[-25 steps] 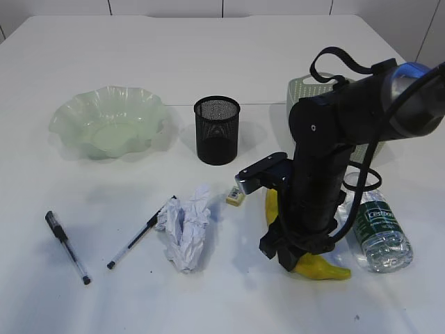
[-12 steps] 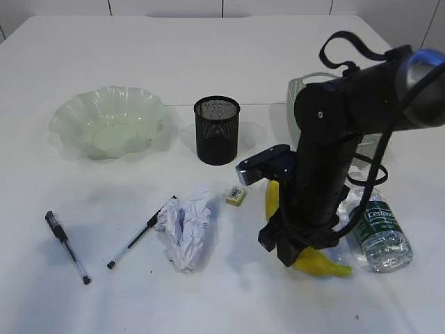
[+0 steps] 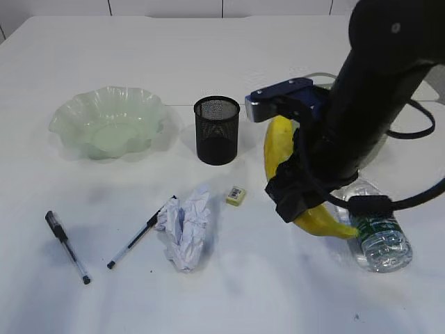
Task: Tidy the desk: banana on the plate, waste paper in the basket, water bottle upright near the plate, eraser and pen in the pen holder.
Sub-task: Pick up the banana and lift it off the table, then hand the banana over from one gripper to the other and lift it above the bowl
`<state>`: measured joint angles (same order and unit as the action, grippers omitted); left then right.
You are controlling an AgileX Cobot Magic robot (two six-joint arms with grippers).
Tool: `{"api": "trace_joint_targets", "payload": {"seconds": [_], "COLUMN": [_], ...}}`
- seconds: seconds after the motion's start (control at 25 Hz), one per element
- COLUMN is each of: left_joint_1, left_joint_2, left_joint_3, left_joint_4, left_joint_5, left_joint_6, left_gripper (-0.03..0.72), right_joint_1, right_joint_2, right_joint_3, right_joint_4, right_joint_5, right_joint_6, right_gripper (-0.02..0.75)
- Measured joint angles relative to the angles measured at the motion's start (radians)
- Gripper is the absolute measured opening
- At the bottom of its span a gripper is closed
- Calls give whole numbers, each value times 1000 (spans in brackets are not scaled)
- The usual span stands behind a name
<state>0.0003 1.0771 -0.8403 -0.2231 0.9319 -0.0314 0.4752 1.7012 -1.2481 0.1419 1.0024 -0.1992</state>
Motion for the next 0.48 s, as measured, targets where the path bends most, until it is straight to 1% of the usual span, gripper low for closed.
{"api": "trace_joint_targets", "payload": {"seconds": [0.16,0.48], "left_joint_1": [0,-2], "left_joint_2": [0,0], "left_joint_3": [0,0], "left_joint_4": [-7,-10], "left_joint_5": [0,9], "left_joint_6": [0,0], "left_gripper": [433,433], "right_joint_1": [55,219], "right_joint_2": [-85,-139], "right_joint_3": [0,0], "right_joint_4": [9,60], "right_joint_5": [14,23], "right_joint_6": [-2,25], "right_gripper": [307,307]}}
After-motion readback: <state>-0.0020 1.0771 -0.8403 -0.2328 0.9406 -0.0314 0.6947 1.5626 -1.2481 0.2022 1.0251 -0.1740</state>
